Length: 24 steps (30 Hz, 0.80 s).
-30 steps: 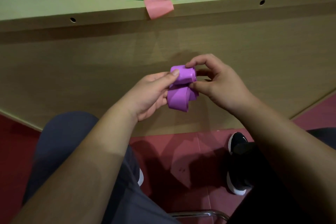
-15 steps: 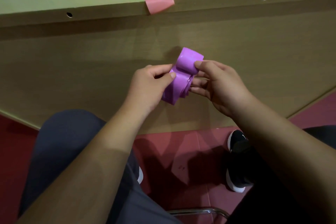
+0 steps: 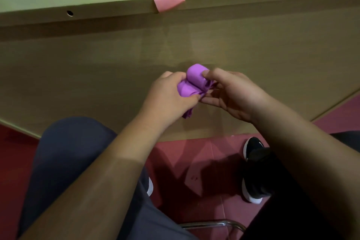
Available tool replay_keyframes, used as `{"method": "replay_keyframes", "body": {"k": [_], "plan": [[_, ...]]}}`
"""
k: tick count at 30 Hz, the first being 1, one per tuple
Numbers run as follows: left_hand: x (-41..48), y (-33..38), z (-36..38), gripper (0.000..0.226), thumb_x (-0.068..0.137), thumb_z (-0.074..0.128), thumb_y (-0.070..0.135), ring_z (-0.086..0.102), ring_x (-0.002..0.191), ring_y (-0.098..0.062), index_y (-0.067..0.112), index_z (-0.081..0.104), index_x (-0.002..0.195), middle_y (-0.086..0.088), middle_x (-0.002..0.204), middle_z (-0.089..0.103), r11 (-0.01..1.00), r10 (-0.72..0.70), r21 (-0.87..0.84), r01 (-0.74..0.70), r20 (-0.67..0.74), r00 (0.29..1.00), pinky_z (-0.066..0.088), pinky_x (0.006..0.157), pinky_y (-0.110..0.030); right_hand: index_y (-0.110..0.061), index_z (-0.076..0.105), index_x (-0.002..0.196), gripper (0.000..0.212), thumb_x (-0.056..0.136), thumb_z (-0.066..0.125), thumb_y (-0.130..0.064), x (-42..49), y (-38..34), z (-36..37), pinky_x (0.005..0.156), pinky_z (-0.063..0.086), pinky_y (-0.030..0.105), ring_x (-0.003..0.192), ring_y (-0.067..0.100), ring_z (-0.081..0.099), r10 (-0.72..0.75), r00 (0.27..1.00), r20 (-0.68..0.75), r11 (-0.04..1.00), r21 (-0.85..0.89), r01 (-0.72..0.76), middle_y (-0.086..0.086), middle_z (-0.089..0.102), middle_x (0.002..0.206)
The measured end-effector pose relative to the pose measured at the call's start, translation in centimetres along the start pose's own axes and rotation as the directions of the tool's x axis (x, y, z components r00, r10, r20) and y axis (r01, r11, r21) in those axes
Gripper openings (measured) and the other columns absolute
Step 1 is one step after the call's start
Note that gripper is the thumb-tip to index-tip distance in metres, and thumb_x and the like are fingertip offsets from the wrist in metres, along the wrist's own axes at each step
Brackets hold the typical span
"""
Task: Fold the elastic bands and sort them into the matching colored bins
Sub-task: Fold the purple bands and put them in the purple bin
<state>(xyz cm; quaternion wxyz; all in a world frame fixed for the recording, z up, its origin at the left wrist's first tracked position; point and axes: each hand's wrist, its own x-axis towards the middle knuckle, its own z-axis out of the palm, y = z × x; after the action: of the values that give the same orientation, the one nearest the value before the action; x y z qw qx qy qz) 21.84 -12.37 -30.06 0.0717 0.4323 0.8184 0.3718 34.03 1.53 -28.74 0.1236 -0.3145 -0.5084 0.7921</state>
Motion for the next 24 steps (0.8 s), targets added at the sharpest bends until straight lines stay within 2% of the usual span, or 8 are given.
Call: {"method": "replay_keyframes", "body": {"k": [3,7,9,12,15,18,20,24], "plan": [[0.1,-0.3,0.0,0.035,0.079,0.085,0.034,0.061,0.089,-0.011,0.027,0.076,0.112,0.005,0.098,0.059,0.998,0.05,0.025,-0.051,0.023,0.998,0.05,0.081,-0.024,-0.005,0.067,0.102,0.01,0.099,0.072,-0.012,-0.3,-0.3,-0.2,0.092,0.065,0.038,0.087,0.023,0.075,0.019,0.999,0.039,0.996,-0.087,-0.016,0.011,0.077,0.09],[0.1,-0.2,0.1,0.045,0.08,0.083,0.034,0.062,0.094,-0.013,0.028,0.072,0.123,0.004,0.102,0.063,0.995,0.063,0.073,-0.064,0.018,0.998,0.049,0.085,-0.027,-0.007,0.055,0.101,0.026,0.093,0.08,-0.01,0.1,0.1,-0.6,0.09,0.066,0.044,0.081,0.025,0.075,-0.002,1.0,-0.026,0.994,-0.106,-0.001,0.013,0.073,0.084],[0.0,-0.1,0.3,0.056,0.079,0.083,0.037,0.065,0.103,-0.014,0.026,0.068,0.132,0.003,0.112,0.069,0.997,0.024,0.078,-0.024,0.001,1.0,0.052,0.092,-0.031,-0.008,0.051,0.103,0.031,0.092,0.08,-0.01,0.3,0.3,-0.5,0.089,0.066,0.046,0.08,0.026,0.075,-0.027,0.998,-0.064,0.994,-0.104,0.02,0.015,0.071,0.086],[-0.1,0.1,0.8,0.059,0.079,0.082,0.041,0.069,0.109,-0.013,0.022,0.068,0.133,0.004,0.118,0.073,0.995,-0.093,0.034,0.094,-0.035,0.995,0.055,0.098,-0.035,-0.009,0.05,0.106,0.034,0.092,0.08,-0.011,0.4,0.5,-0.3,0.088,0.066,0.045,0.084,0.028,0.076,-0.054,0.993,-0.105,0.996,-0.072,0.047,0.019,0.069,0.092],[-0.2,0.4,1.0,0.051,0.079,0.08,0.044,0.068,0.104,-0.012,0.023,0.069,0.125,0.006,0.114,0.072,0.992,-0.119,0.026,0.121,-0.069,0.991,0.056,0.093,-0.035,-0.009,0.05,0.106,0.033,0.092,0.08,-0.012,0.5,0.6,-0.1,0.084,0.067,0.041,0.078,0.025,0.075,-0.082,0.988,-0.129,0.994,-0.084,0.071,0.017,0.067,0.085],[-0.1,0.5,0.9,0.036,0.077,0.079,0.043,0.066,0.093,-0.014,0.026,0.065,0.105,0.008,0.103,0.068,0.991,-0.112,0.071,0.117,-0.061,0.992,0.054,0.075,-0.03,-0.008,0.051,0.104,0.034,0.091,0.082,-0.016,0.6,0.7,0.0,0.087,0.066,0.044,0.082,0.027,0.074,-0.103,0.985,-0.136,0.987,-0.138,0.084,0.019,0.067,0.085],[0.0,0.5,0.9,0.034,0.075,0.08,0.042,0.065,0.09,-0.013,0.027,0.062,0.101,0.008,0.1,0.066,0.99,-0.128,0.062,0.13,-0.029,0.991,0.051,0.065,-0.023,-0.008,0.051,0.104,0.035,0.091,0.083,-0.018,0.7,0.8,0.1,0.087,0.066,0.044,0.083,0.028,0.073,-0.1,0.985,-0.14,0.985,-0.151,0.079,0.02,0.067,0.086],[0.2,0.3,0.8,0.042,0.076,0.089,0.048,0.067,0.09,-0.008,0.026,0.065,0.102,0.01,0.096,0.069,0.977,-0.204,-0.055,0.207,0.052,0.978,0.053,0.078,-0.028,-0.003,0.058,0.103,0.026,0.096,0.077,-0.019,0.5,0.5,0.0,0.079,0.066,0.039,0.08,0.028,0.072,-0.07,0.99,-0.125,0.995,-0.079,0.06,0.023,0.07,0.093]]}}
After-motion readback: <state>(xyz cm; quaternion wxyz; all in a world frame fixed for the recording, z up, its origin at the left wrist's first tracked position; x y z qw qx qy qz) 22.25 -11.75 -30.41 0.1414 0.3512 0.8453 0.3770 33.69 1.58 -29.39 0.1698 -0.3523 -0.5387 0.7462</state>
